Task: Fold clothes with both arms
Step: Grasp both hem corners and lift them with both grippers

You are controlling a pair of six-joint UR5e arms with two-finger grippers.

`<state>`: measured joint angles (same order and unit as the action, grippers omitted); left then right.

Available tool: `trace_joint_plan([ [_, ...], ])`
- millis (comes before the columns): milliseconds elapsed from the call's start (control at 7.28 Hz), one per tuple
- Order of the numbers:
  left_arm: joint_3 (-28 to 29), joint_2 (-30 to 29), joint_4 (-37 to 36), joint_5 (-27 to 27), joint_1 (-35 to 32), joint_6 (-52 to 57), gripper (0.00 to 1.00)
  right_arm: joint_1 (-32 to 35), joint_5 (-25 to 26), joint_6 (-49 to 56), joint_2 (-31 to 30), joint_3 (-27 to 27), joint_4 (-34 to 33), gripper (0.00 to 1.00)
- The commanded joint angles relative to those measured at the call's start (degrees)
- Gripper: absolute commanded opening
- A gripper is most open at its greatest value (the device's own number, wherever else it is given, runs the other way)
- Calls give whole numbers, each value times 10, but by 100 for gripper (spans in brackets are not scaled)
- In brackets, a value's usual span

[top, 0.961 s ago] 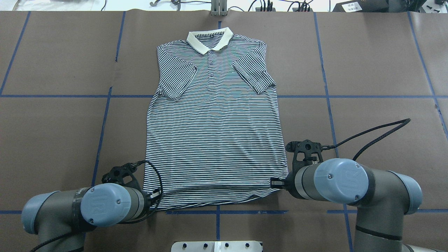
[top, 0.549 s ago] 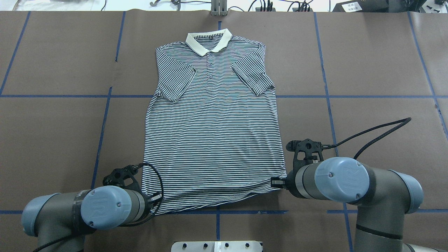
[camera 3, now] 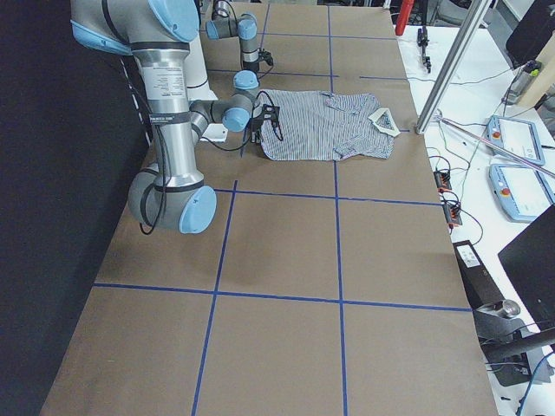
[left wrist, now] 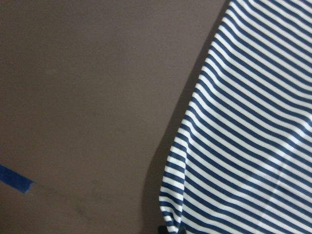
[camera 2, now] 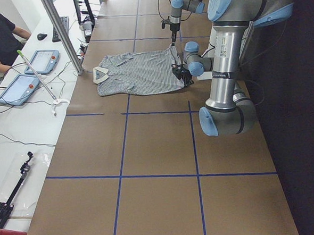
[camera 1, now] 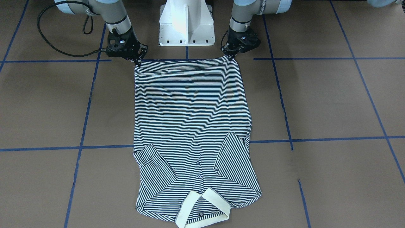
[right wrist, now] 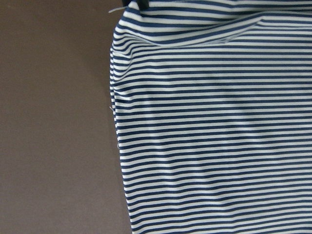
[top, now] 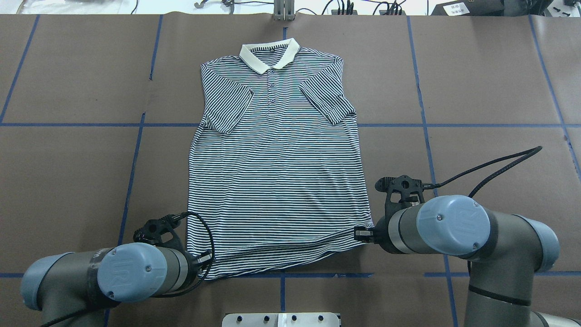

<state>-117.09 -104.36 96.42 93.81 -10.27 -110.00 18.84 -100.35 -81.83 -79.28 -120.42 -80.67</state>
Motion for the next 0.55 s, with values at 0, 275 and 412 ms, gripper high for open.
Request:
trace_joint_plan([
  [0, -46, 2, -36, -14, 9, 3, 0, 13, -23, 0, -31, -41, -1, 0],
  [275, -74, 2, -39, -14, 16, 8, 0, 10, -54, 0, -90, -103, 0, 0],
  [412, -101, 1, -40, -8, 17, 8, 0, 1, -91, -3, -103, -126, 2, 0],
])
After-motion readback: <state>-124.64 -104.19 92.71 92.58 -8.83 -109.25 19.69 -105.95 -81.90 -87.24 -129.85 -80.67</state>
